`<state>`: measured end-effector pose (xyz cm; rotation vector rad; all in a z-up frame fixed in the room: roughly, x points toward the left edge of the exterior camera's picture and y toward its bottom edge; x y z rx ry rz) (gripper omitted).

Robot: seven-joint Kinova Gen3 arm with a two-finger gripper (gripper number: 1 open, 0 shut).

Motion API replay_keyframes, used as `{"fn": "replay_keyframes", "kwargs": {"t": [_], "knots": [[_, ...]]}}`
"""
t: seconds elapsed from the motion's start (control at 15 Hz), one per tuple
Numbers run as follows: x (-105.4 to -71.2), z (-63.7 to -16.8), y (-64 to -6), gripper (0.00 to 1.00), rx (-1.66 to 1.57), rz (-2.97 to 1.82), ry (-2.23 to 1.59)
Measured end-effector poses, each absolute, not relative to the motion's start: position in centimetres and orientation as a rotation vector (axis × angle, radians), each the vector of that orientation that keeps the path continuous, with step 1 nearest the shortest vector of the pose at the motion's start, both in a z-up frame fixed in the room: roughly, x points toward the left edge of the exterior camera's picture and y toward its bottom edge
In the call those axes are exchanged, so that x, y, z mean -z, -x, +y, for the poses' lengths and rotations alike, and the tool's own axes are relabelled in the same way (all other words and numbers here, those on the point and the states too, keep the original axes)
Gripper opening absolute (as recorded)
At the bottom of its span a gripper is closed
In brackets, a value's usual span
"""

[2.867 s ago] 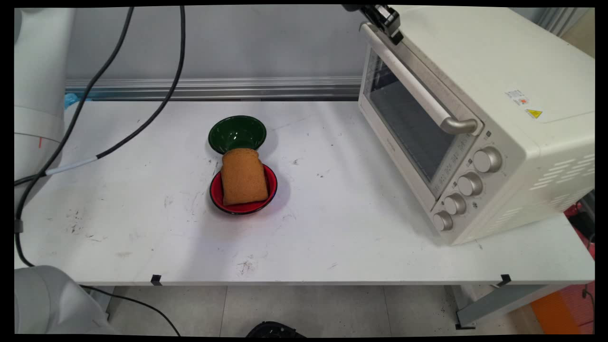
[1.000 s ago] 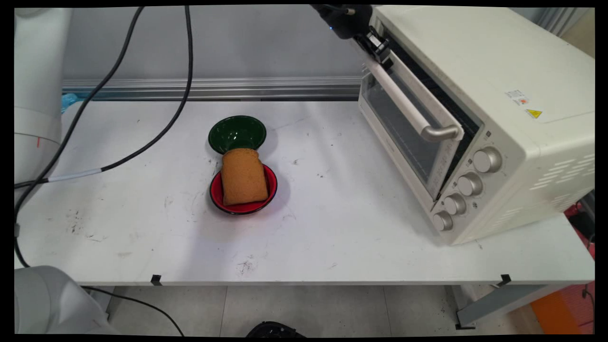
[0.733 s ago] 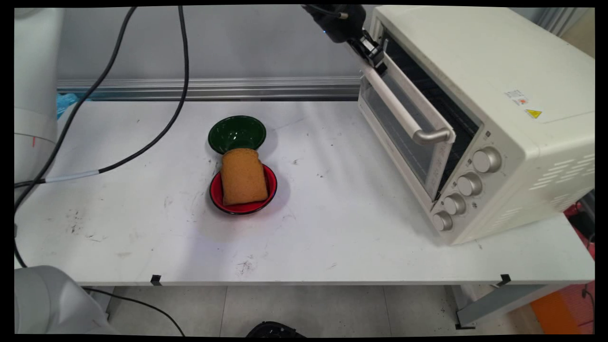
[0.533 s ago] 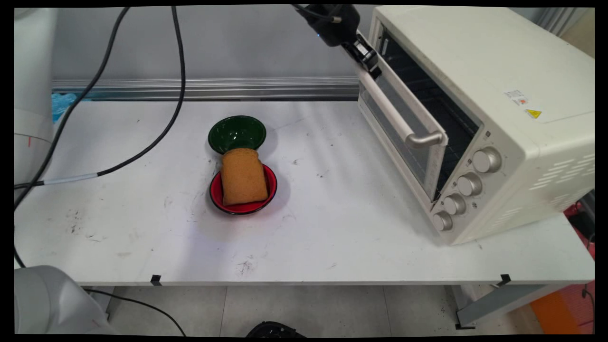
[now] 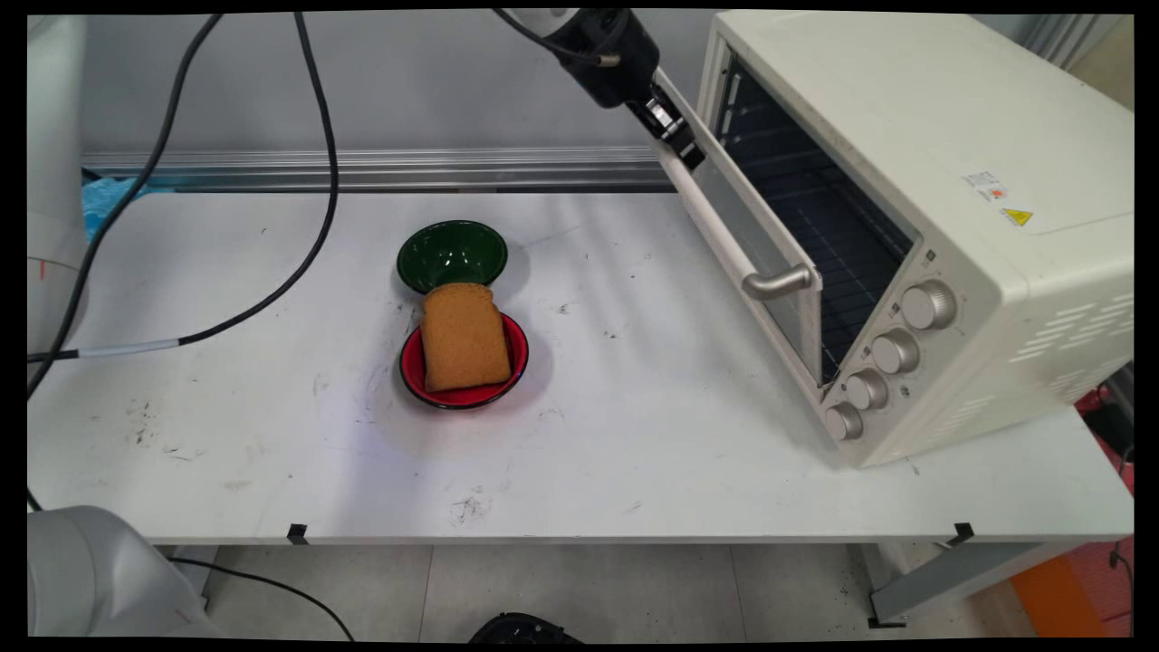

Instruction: Open the oven

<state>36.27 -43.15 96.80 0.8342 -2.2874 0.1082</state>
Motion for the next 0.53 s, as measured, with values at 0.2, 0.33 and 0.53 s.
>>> {"fn": "replay_keyframes", "kwargs": {"t": [0.2, 0.33, 0.53], "knots": [[-96.2, -42.7, -36.8, 0.00, -0.110, -2.297, -0.820], [-95.8, -42.6, -37.2, 0.00, -0.112, -2.303, -0.814], [-95.1, -42.4, -37.6, 0.00, -0.114, -2.310, -0.809]]}}
